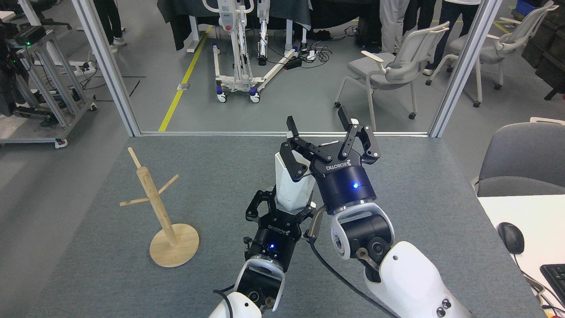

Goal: Hang cup on storage rack
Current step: 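Open the right gripper and withdraw it, left gripper holding the cup, then carry the cup with the left gripper to the wooden stand's peg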

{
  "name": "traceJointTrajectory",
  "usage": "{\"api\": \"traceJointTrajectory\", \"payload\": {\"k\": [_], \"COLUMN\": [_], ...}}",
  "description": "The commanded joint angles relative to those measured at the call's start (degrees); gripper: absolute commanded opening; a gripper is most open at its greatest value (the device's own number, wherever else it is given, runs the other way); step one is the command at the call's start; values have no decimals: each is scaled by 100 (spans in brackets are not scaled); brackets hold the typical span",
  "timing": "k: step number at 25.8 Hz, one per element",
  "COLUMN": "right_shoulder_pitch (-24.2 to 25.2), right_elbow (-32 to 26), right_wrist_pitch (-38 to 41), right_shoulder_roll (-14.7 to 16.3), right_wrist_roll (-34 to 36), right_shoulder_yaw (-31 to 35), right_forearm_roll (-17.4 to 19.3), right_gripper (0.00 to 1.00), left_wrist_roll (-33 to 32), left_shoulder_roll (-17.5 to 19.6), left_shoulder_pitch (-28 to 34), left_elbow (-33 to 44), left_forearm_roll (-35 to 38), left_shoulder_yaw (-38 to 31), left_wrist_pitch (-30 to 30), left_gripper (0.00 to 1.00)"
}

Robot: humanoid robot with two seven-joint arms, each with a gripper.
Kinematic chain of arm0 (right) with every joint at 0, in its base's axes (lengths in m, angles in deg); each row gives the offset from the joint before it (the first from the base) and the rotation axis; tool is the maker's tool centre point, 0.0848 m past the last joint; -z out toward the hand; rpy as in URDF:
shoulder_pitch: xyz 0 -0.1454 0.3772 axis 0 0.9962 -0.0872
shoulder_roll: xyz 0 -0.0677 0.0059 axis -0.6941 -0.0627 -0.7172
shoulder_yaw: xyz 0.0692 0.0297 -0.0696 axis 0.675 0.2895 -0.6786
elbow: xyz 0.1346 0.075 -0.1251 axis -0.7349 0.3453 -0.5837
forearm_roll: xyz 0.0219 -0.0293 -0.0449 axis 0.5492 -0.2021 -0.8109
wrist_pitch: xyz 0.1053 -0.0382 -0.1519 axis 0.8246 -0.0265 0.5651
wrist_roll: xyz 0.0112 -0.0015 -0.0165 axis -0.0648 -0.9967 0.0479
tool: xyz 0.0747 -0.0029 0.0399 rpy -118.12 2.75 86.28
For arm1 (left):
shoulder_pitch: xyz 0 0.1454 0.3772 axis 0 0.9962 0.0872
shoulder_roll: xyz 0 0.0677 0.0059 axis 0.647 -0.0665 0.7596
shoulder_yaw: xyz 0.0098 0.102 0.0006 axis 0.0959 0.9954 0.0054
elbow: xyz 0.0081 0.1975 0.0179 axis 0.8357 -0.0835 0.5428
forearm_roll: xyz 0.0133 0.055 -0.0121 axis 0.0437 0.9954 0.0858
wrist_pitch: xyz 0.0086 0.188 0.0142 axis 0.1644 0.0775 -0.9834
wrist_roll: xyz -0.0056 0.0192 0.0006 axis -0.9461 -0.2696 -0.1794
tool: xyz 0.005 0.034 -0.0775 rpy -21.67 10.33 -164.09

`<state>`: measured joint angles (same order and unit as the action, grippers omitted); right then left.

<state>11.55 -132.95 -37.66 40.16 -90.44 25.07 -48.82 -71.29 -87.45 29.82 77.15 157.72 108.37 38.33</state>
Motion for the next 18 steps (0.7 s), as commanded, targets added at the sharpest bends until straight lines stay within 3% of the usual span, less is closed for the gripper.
{"api": "traceJointTrajectory", "payload": {"k": [1,4,7,9,14,18], "right_shoulder_pitch": [-5,66,347,558,1182,1296], "right_elbow": [33,218,727,1237,2872,3997], "right_wrist_pitch": [224,752,1648,2387,4241,4452], "right_shoulder_roll": [57,294,487,540,558,531], "right_wrist_roll": [97,246,466,703,1222,1239], "right_shoulder_yaw": [408,1041,1806,2377,3529,3634], "right_forearm_roll": [121,507,938,1035,938,455], "right_gripper": [100,100,100,100,100,100], "left_wrist_roll": [-32,30,223,469,1023,1225], "left_shoulder_roll": [2,20,318,512,740,837], "left_shoulder_pitch": [150,325,650,879,1477,1679], "left_elbow": [-2,129,639,885,1377,1509], "left_forearm_roll": [-25,-25,-16,-25,-16,-7], "left_shoulder_yaw": [-126,-302,-399,-416,-425,-434], "left_wrist_pitch": [32,68,595,929,1579,2124], "left_gripper": [0,0,0,0,0,0]}}
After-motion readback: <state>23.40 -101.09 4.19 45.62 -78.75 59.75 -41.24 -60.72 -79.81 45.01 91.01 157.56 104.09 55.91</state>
